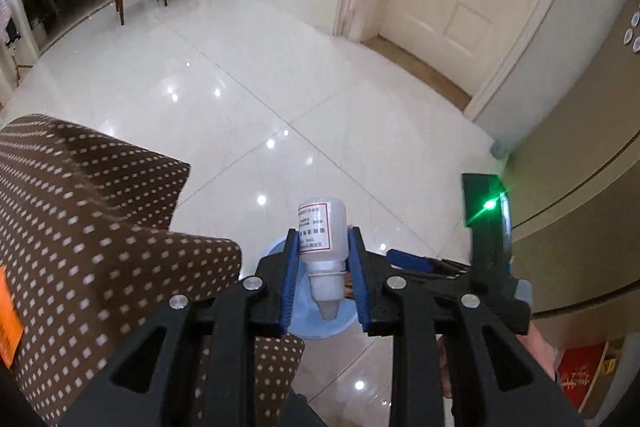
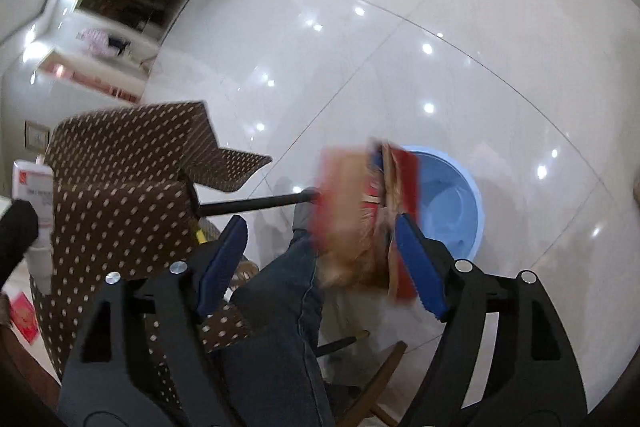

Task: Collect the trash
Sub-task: 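Carry both items to the blue bucket and open both tools over it, then move both empty tools back over the trash pile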

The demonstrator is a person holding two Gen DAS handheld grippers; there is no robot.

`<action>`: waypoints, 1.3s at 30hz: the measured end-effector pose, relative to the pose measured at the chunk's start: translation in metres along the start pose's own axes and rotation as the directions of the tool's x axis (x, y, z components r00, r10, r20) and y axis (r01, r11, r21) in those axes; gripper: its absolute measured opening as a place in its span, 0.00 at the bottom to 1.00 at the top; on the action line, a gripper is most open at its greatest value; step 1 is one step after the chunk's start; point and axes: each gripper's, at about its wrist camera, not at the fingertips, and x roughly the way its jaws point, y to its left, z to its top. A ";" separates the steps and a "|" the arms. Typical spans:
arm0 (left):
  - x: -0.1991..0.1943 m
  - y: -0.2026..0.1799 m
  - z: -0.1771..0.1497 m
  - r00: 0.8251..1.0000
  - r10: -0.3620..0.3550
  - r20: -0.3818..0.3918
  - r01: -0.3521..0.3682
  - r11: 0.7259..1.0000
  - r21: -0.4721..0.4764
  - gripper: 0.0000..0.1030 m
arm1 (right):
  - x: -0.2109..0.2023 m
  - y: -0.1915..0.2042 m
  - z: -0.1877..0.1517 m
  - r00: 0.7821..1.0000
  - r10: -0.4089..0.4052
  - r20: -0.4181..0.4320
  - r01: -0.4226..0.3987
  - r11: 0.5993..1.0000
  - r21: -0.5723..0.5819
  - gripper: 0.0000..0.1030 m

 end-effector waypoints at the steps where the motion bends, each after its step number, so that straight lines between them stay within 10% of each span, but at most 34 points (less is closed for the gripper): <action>1: 0.006 0.003 0.003 1.000 0.001 -0.013 -0.001 1.000 0.006 0.23 | -0.003 -0.006 0.001 1.000 0.002 0.010 -0.002 1.000 0.016 0.76; 7: 0.044 -0.010 0.009 0.997 0.003 -0.075 -0.002 1.000 0.021 0.24 | -0.049 -0.029 0.007 0.992 0.015 0.123 -0.027 0.995 0.091 0.77; 11: 0.050 -0.007 0.011 0.998 0.025 -0.056 -0.027 0.999 -0.026 0.86 | -0.087 -0.023 0.006 0.976 0.048 0.213 -0.064 0.996 0.068 0.83; 24: -0.043 0.003 -0.003 0.987 0.052 0.151 -0.038 0.995 -0.094 0.91 | -0.157 0.031 -0.016 0.914 0.016 0.405 -0.008 1.000 -0.022 0.94; 39: -0.171 0.038 -0.057 0.908 0.111 0.403 -0.080 0.992 -0.094 0.94 | -0.184 0.174 -0.051 0.873 0.070 0.482 0.076 0.958 -0.277 0.94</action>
